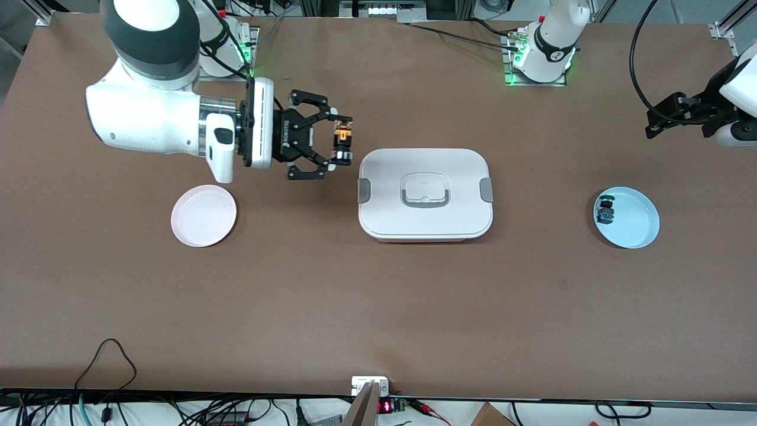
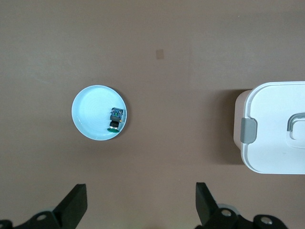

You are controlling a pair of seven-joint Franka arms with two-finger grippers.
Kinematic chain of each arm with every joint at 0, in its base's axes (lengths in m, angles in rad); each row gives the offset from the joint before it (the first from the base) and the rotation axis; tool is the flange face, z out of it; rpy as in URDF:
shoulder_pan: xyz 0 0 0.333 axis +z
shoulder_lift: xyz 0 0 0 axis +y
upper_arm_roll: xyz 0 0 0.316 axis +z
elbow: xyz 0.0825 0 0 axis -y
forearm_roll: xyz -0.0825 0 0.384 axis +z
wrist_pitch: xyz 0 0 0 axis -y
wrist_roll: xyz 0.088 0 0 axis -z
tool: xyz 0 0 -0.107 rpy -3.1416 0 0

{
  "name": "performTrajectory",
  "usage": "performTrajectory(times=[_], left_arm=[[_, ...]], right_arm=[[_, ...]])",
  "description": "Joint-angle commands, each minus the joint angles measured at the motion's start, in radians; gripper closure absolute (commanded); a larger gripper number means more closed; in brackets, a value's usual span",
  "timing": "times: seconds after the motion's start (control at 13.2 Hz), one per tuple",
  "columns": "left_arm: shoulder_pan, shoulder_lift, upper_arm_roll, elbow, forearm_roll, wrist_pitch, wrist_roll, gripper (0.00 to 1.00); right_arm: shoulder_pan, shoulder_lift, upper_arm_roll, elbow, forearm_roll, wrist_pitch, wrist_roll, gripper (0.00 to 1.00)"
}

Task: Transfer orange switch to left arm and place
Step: 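Lift the orange switch with the right gripper over the white box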

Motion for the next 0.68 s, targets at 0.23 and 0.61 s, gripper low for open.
performTrajectory(times=[0.23, 0.61], left_arm=[[-0.012, 0.032, 0.004, 0.026, 0.003, -0.003, -0.001, 0.0], [-0.024, 0.077, 0.004, 0.085, -0.002, -0.003, 0.002, 0.0]], right_arm=[[0.083, 0.046, -0.006, 0.008, 0.262, 0.103, -0.157, 1.0], [0.133, 0.078, -0.006, 0.013, 0.338, 0.1, -0.262, 1.0]])
